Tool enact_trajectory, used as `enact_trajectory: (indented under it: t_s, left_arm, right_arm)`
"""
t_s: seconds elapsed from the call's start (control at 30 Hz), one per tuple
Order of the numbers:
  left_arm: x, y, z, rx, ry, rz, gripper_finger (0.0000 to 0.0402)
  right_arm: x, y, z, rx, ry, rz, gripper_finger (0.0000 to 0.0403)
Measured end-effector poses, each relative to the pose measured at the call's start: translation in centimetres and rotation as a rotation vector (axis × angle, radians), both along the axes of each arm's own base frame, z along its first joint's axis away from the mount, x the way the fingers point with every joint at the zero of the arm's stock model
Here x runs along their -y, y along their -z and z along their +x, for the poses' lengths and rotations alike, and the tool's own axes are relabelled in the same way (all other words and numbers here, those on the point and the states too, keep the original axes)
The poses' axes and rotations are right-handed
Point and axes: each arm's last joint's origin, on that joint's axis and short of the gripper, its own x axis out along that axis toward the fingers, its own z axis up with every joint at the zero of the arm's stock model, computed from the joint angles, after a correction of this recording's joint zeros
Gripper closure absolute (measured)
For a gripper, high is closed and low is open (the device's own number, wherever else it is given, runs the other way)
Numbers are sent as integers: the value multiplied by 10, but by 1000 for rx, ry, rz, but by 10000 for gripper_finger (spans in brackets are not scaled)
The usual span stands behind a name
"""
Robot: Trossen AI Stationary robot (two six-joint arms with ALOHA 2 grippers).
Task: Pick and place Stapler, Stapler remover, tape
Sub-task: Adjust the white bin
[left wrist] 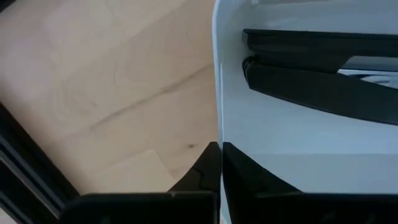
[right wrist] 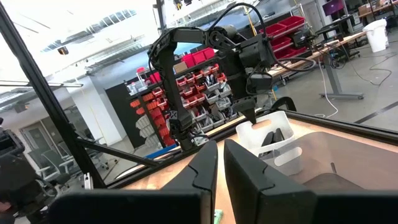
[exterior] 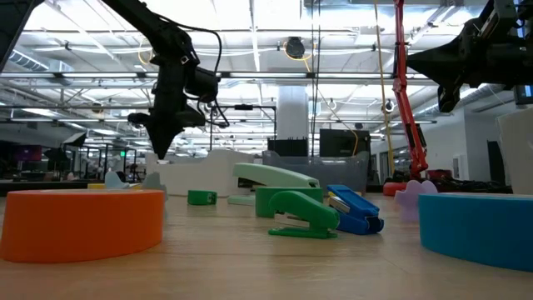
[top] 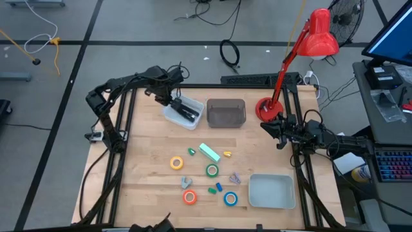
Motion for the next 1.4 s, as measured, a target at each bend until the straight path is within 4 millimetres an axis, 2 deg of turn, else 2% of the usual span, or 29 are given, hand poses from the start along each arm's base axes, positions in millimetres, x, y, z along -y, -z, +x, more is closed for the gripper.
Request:
enact_trajectory:
  t_s: [0.37, 0.8, 1.23, 1.4]
  left_arm:
    - [9, 0, 8, -12, -219, 36, 395]
    - [13, 0, 6, -59, -403, 58, 397]
    - [36, 0, 23, -47, -456, 39, 388]
    - [41, 0, 25, -54, -453, 51, 397]
  right_arm:
    - [0, 0, 0, 0, 0, 0, 383]
    - [0, 0, 0, 0, 0, 0, 383]
    - [0, 0, 0, 0, 0, 0, 383]
    - [0, 0, 0, 0, 0, 0, 383]
